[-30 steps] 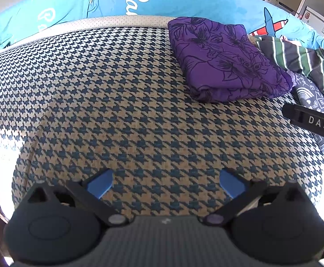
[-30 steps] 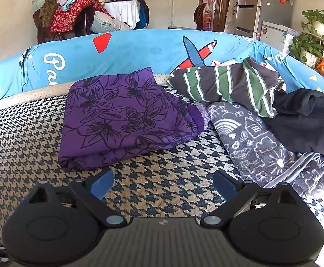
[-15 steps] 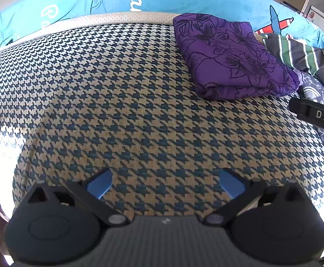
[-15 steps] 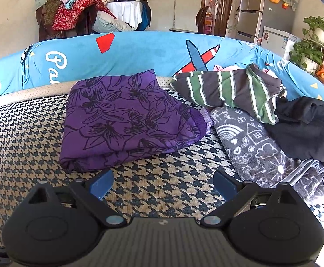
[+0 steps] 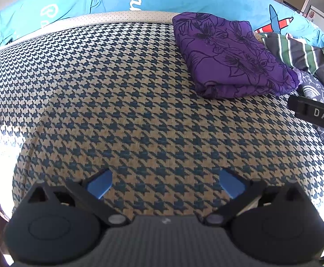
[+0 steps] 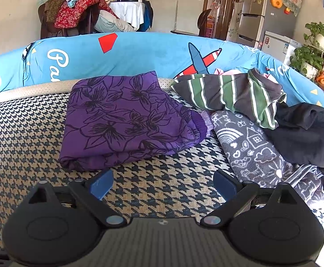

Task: Fold clothes

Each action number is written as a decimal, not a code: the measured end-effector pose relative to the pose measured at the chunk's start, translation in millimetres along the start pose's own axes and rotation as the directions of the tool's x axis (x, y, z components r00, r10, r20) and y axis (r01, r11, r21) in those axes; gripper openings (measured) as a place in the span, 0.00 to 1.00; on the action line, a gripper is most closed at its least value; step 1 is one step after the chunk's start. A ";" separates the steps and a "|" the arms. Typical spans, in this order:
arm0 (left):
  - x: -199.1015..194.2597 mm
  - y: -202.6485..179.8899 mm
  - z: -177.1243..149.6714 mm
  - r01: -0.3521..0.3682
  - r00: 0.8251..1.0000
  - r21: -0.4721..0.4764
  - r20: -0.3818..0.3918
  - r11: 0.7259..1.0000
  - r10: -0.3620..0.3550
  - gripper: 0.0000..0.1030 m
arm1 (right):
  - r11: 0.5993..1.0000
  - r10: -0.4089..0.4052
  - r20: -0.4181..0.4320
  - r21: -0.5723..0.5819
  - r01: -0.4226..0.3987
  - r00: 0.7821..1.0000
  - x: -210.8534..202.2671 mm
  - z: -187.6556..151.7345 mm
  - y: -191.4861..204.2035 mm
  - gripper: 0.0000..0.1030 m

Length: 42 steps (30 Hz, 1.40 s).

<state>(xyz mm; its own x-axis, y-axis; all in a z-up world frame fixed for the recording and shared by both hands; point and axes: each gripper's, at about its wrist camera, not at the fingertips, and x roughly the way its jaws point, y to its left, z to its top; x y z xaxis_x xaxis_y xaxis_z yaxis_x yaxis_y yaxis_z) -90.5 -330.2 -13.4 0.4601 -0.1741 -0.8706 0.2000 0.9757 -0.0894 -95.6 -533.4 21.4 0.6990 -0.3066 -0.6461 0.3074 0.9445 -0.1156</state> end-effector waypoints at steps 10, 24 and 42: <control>2.5 1.4 -0.3 -0.008 1.000 0.002 -0.001 1.000 0.008 1.00 | 1.000 -0.014 0.011 -0.009 0.014 1.000 -1.7 0.6 1.3 0.94; 8.4 14.7 12.6 -0.043 0.999 -0.025 0.024 0.999 0.044 1.00 | 1.000 -0.002 0.035 -0.024 0.003 0.999 -4.4 5.2 17.8 0.94; 2.7 0.8 8.3 -0.045 0.997 0.050 0.062 0.998 0.041 1.00 | 0.999 -0.018 0.041 -0.046 0.020 0.999 -2.9 6.8 23.9 0.94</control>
<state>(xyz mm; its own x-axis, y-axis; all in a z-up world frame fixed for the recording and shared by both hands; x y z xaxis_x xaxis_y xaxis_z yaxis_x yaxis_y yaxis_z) -81.9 -331.0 -11.8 0.5209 -0.1415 -0.8418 0.2223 0.9746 -0.0262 -85.9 -510.8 25.7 0.7194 -0.3283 -0.6121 0.2916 0.9426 -0.1628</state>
